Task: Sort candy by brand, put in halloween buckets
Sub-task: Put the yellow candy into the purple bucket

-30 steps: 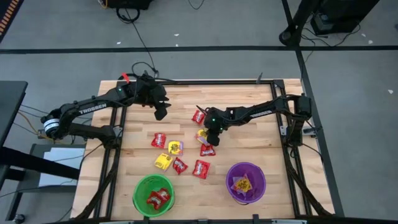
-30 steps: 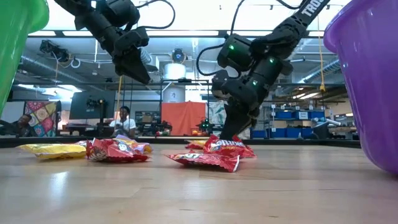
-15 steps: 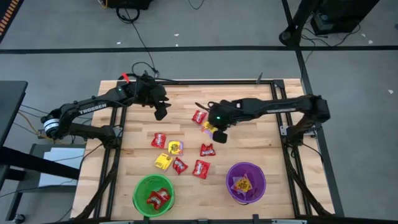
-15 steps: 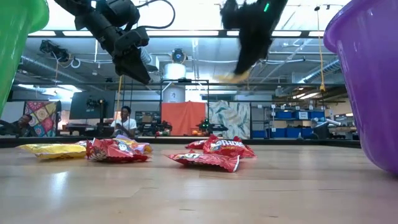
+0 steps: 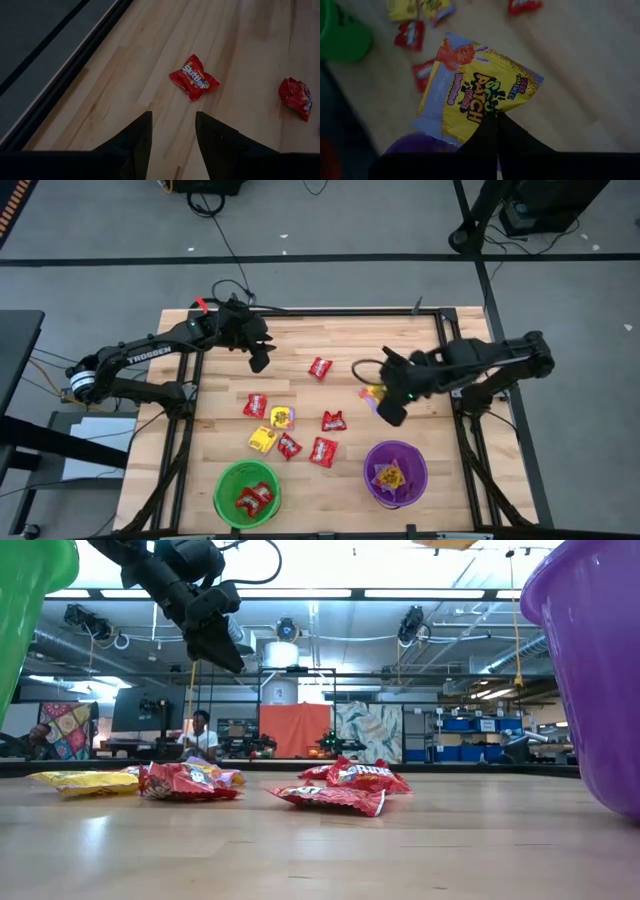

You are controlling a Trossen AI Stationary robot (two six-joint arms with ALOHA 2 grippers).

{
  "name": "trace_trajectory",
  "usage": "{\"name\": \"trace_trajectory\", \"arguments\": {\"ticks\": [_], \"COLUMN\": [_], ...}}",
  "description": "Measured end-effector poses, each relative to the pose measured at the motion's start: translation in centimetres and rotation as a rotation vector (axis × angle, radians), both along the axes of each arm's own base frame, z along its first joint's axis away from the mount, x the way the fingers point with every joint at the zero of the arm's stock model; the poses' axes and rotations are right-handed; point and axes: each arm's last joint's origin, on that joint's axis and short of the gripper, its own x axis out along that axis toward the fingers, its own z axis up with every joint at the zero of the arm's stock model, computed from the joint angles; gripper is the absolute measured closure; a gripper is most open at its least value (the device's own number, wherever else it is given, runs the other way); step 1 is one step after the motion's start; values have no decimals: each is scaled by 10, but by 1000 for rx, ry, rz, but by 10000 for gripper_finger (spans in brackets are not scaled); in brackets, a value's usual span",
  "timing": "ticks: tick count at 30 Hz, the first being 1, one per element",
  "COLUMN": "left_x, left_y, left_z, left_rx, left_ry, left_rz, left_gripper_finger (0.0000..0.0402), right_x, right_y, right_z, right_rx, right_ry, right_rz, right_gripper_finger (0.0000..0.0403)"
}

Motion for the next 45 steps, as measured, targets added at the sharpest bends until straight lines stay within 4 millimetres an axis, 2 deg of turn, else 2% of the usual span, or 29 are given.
{"name": "trace_trajectory", "arguments": {"ticks": [8,16,19,22,27,31,36,45], "left_x": [0,-2,-2,-2,-2,-3,-3,-3], "left_y": [0,-2,-2,-2,-2,-2,-2,-2], "left_z": [0,-3,-3,-3,-3,-3,-4,-4], "left_rx": [-4,-23,-24,-21,-21,-23,-24,-29], "left_ry": [2,34,35,36,38,42,45,55], "left_rz": [1,1,1,-2,-3,-3,-4,-4], "left_gripper_finger": [245,245,245,245,245,245,245,245], "right_x": [-21,-39,-34,-20,0,7,7,8], "right_y": [45,83,97,111,132,139,136,135], "right_z": [1,-2,-12,-29,-60,-73,-71,-69], "right_rx": [194,328,305,283,295,291,257,218], "right_ry": [71,133,164,212,379,443,403,354], "right_rz": [-18,-135,-158,-156,-148,-120,-115,-94], "right_gripper_finger": [399,398,398,398,398,398,391,314]}}
